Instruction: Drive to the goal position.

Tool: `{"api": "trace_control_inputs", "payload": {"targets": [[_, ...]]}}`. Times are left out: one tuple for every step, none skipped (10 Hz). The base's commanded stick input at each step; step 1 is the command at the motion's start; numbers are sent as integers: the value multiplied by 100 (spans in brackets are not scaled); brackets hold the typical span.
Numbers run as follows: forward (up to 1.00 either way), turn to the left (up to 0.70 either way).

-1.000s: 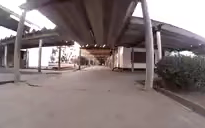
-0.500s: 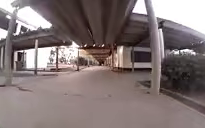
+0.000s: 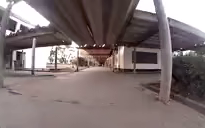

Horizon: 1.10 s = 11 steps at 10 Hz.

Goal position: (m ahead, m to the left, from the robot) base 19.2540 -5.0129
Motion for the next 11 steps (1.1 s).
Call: {"api": "trace_control_inputs", "payload": {"targets": [[70,0],[70,0],[70,0],[70,0],[70,0],[70,0],[70,0],[70,0],[70,0],[70,0],[70,0]]}}
